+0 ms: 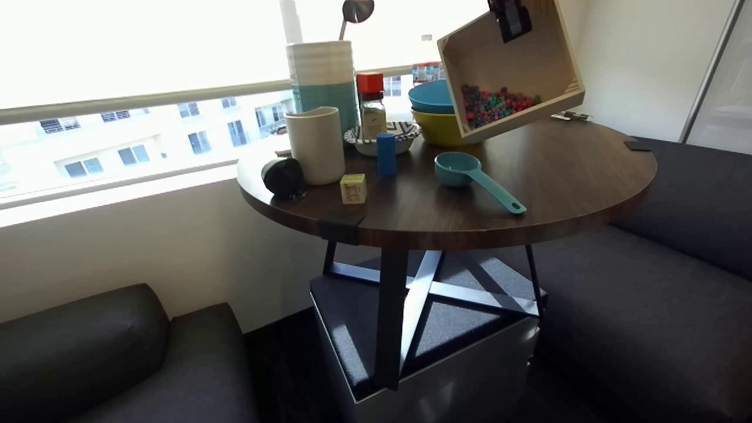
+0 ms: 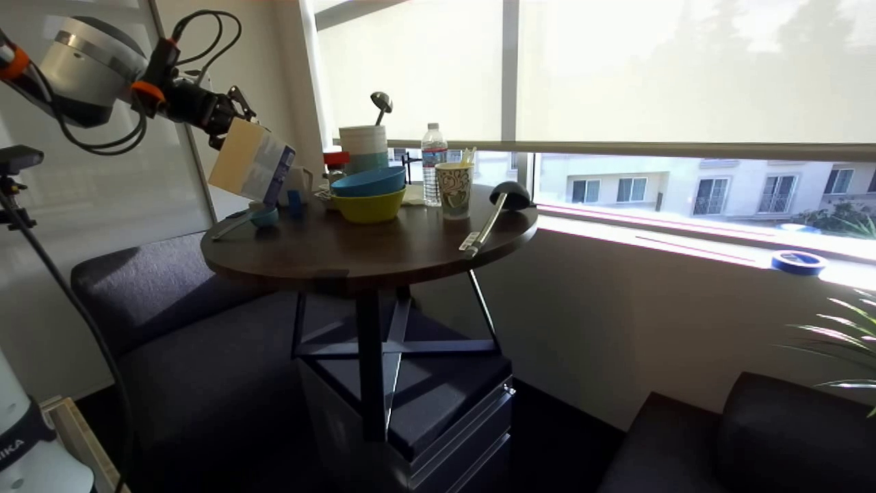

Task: Pour some content from the wooden box into the blue scoop on the table

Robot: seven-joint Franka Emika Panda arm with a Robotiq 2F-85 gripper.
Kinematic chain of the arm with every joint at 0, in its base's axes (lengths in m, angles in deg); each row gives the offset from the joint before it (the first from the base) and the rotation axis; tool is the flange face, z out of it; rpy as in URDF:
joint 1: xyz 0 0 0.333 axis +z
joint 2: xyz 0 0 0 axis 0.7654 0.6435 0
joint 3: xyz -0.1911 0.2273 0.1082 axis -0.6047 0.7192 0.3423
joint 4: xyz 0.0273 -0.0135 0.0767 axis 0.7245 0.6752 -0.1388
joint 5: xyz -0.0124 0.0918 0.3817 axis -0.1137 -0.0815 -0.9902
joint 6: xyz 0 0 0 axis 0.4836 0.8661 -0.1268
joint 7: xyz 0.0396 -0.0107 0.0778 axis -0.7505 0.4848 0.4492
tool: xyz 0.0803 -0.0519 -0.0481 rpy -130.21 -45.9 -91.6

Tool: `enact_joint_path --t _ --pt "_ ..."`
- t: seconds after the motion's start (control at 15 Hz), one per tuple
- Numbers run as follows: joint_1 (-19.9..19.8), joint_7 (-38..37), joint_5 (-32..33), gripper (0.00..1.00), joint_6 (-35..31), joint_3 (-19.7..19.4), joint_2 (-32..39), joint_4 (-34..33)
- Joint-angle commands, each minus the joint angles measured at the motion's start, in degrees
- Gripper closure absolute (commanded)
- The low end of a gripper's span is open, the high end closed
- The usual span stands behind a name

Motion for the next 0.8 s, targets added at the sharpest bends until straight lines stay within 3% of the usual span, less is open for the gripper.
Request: enact_joint_path --t 0.0,0.2,0.27,0.47,0.73 --pt "1.23 -0.15 0.52 0.94 0.57 -0.97 0.48 -0.2" --pt "1.24 -0.32 0.76 0.94 0.62 -0.97 0.95 -0.35" --pt "1.21 0.08 2.36 0.99 3.51 -0.39 1.46 -0.54" --pt "1.91 1.01 4.66 0.99 8.68 0.69 3.15 -0.77" --pt "3.24 1.03 5.62 0.99 11.56 0.82 4.63 -0.79"
